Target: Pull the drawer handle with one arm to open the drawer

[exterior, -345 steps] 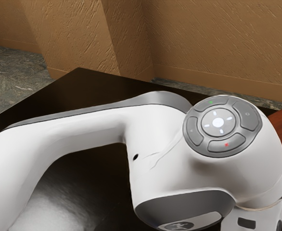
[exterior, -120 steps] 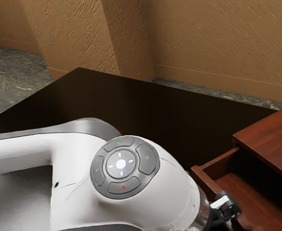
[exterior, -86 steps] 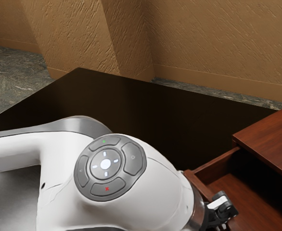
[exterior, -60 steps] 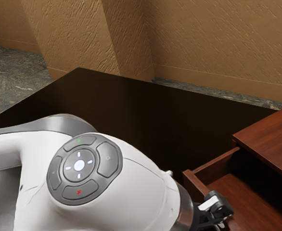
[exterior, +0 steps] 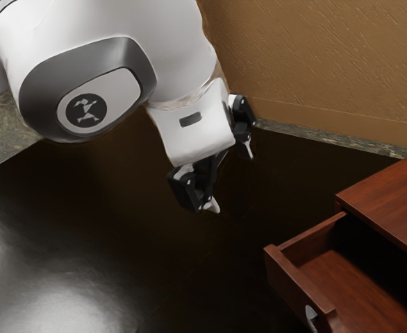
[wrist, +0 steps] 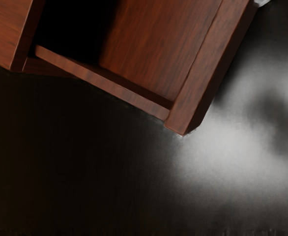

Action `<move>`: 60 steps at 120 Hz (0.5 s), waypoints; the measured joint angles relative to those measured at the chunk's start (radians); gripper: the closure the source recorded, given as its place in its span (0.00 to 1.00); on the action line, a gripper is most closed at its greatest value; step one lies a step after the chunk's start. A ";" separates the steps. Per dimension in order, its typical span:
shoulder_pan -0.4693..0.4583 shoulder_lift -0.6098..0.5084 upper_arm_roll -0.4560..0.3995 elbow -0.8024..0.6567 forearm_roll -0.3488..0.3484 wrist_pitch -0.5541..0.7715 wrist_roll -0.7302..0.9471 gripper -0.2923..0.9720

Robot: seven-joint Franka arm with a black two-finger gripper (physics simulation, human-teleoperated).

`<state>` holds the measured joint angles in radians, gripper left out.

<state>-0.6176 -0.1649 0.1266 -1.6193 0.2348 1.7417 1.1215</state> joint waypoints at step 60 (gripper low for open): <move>0.369 0.092 -0.070 0.083 -0.013 -0.184 -0.264 0.23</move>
<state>-0.2481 -0.0732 0.0568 -1.5360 0.2223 1.5575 0.8579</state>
